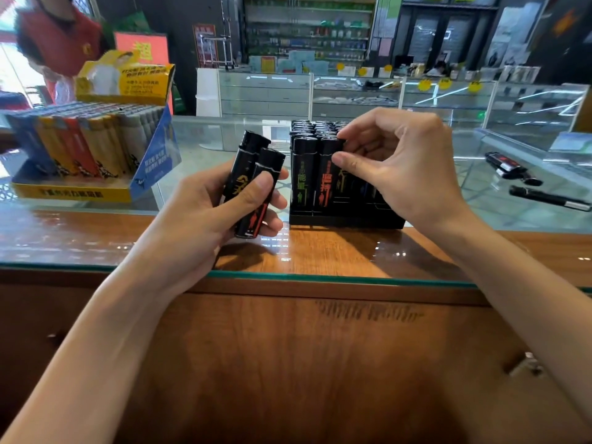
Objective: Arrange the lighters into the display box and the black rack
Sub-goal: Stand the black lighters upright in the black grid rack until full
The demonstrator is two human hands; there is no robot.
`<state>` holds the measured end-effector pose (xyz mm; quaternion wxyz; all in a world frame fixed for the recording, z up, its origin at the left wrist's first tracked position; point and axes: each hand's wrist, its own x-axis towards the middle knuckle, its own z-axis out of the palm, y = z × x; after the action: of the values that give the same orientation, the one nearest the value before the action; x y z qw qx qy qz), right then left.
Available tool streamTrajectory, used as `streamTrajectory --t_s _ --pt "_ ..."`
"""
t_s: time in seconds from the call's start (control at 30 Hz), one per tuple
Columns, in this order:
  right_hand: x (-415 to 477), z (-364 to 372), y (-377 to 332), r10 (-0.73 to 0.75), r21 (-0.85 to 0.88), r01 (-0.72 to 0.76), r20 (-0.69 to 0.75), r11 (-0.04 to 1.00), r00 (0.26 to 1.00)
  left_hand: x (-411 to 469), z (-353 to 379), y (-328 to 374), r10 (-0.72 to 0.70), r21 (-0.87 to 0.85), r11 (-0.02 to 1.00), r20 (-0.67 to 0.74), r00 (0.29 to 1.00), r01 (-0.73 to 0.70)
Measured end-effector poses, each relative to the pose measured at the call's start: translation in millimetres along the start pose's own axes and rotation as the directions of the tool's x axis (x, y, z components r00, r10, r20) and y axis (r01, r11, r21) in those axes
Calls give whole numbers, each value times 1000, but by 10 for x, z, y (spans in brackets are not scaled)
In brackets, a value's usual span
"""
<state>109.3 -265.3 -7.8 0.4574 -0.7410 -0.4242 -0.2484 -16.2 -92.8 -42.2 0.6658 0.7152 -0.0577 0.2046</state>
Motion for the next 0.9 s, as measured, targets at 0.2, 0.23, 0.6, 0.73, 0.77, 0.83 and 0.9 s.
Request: streamTrajectory --t_s 0.2,0.23,0.6,0.73,0.77,0.83,0.9 --pt "10 2 -3 8 6 -9 10 1000 1000 -6 14 22 -13 9 1000 -10 1000 13" --pt "10 -1 -1 12 10 -12 12 1000 1000 -6 16 26 -14 10 1000 -12 1000 15" --pt "-57 5 -17 25 15 -25 -25 1000 999 3 12 39 -31 28 999 -12 999 32" --pt "-92 10 -113 17 49 -14 -60 999 998 14 35 25 -42 18 999 -12 999 42" --pt "-94 19 -149 35 101 -33 -17 994 999 15 44 25 -42 8 999 -11 999 42" --pt "-103 46 -226 68 230 -93 117 969 991 16 65 30 -35 -4 999 -13 999 35" --pt "-118 81 -288 72 308 -143 232 941 970 13 87 41 -13 -2 1000 -22 1000 13"
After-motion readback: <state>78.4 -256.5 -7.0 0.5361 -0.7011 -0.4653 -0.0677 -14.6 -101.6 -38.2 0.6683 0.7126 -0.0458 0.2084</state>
